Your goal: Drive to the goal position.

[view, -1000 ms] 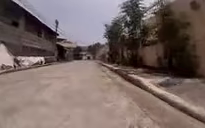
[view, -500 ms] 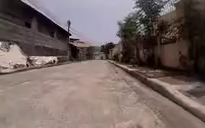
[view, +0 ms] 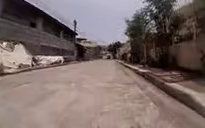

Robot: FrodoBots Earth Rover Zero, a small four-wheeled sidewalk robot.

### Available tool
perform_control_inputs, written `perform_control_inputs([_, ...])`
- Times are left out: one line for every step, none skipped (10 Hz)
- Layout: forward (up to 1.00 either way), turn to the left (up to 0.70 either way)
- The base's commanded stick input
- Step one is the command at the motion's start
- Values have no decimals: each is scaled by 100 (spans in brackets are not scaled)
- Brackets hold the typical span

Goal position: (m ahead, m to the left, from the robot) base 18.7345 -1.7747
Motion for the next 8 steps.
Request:
perform_control_inputs([100, 0])
perform_control_inputs([100, 0])
perform_control_inputs([100, 0])
perform_control_inputs([100, 0])
perform_control_inputs([100, 0])
perform_control_inputs([100, 0])
perform_control_inputs([100, 0])
perform_control_inputs([100, 0])
